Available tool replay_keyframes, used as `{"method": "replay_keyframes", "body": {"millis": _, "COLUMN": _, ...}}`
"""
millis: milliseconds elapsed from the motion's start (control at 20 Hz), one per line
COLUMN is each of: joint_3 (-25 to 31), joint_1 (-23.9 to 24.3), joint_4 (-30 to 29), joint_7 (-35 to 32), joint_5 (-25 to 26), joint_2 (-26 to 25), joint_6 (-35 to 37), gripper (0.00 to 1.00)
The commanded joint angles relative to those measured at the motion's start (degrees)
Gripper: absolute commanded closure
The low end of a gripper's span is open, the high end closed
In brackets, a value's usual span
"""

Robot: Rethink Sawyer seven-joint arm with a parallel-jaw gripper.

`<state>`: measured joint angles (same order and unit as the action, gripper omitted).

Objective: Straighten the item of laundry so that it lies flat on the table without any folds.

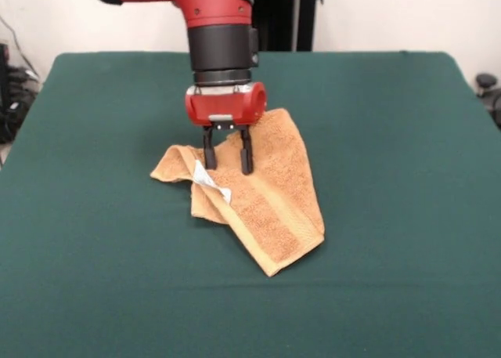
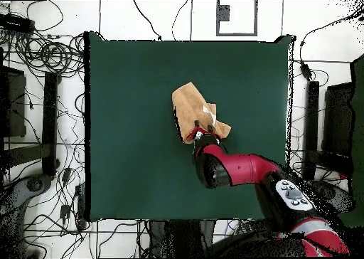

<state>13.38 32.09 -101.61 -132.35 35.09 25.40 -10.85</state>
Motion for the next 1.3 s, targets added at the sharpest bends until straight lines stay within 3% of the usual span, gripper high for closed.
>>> {"method": "replay_keyframes", "body": {"millis": 50, "joint_3": 22.0, "joint_1": 4.4, "joint_4": -4.0, "joint_7": -4.5, "joint_5": -6.0, "joint_2": -14.8, "joint_6": 15.3, "gripper": 0.0}}
{"method": "replay_keyframes", "body": {"millis": 700, "joint_3": 25.6, "joint_1": 7.8, "joint_4": -6.9, "joint_7": -3.2, "joint_5": -15.7, "joint_2": -18.9, "joint_6": 20.3, "gripper": 0.0}}
{"method": "replay_keyframes", "body": {"millis": 1300, "joint_3": 26.1, "joint_1": 8.3, "joint_4": -8.2, "joint_7": -2.6, "joint_5": -18.1, "joint_2": -19.6, "joint_6": 20.2, "gripper": 0.0}}
